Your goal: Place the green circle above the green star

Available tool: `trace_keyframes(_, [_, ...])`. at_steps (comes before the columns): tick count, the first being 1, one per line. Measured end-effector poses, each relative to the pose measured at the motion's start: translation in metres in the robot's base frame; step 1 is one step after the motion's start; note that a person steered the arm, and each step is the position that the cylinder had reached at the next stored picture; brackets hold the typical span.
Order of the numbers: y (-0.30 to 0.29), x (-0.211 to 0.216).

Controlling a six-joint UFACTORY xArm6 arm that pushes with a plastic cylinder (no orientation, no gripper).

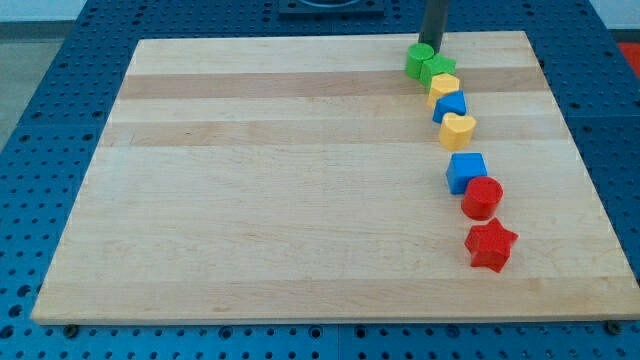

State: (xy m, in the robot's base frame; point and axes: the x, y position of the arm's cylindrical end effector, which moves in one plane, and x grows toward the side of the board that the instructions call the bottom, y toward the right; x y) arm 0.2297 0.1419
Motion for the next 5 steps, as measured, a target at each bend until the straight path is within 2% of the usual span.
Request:
trace_keyframes(2, [0.048, 0.005])
trace_keyframes(4, [0.034, 0.057])
trace_keyframes(5, [0.03, 0.061])
